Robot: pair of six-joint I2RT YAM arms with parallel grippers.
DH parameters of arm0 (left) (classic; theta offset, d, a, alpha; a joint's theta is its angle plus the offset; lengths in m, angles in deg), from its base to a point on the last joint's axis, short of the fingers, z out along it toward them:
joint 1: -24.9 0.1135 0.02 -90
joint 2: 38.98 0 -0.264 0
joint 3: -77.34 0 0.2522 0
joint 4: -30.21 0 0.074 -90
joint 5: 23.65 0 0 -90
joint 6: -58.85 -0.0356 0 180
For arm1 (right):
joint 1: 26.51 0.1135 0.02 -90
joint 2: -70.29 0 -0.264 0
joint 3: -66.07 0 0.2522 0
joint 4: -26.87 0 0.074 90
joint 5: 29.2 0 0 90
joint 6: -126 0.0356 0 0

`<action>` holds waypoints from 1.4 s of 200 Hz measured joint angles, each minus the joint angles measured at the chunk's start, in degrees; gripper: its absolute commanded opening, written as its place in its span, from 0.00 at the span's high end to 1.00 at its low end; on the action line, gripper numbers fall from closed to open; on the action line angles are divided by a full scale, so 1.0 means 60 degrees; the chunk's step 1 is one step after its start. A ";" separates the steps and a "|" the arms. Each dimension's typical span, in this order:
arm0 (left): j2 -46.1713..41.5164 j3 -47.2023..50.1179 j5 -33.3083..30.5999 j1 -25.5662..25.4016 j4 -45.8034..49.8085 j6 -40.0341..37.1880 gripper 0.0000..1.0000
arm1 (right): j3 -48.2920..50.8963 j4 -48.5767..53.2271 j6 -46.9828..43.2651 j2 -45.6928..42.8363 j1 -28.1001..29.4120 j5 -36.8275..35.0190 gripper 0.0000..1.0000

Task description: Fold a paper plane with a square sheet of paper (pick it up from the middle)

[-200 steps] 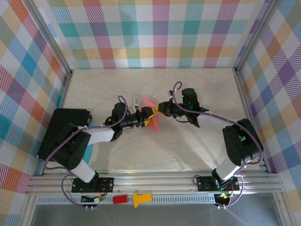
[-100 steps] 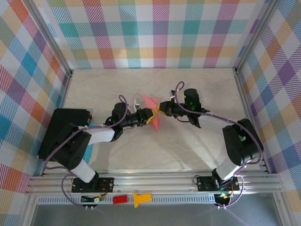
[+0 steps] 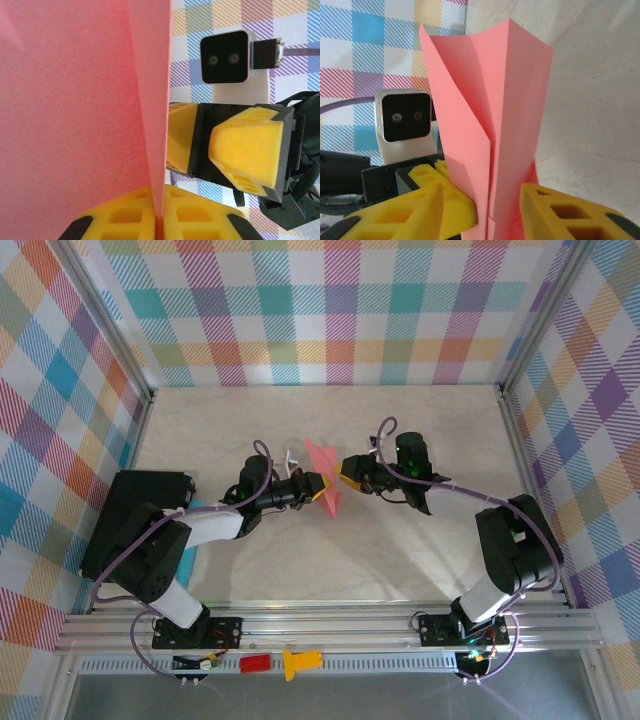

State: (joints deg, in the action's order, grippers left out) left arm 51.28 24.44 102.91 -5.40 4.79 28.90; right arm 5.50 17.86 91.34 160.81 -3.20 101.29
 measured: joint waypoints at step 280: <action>0.5617 -0.8389 -1.3009 -0.3136 1.4630 -0.8178 0.94 | 0.1435 0.5745 -0.1869 -0.4127 -0.1129 -0.6936 0.21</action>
State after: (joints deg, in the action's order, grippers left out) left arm 84.99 -25.89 24.86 -24.22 92.57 -20.17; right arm 14.11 52.33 80.12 136.04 -9.98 59.67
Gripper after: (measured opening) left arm 0.053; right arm 0.789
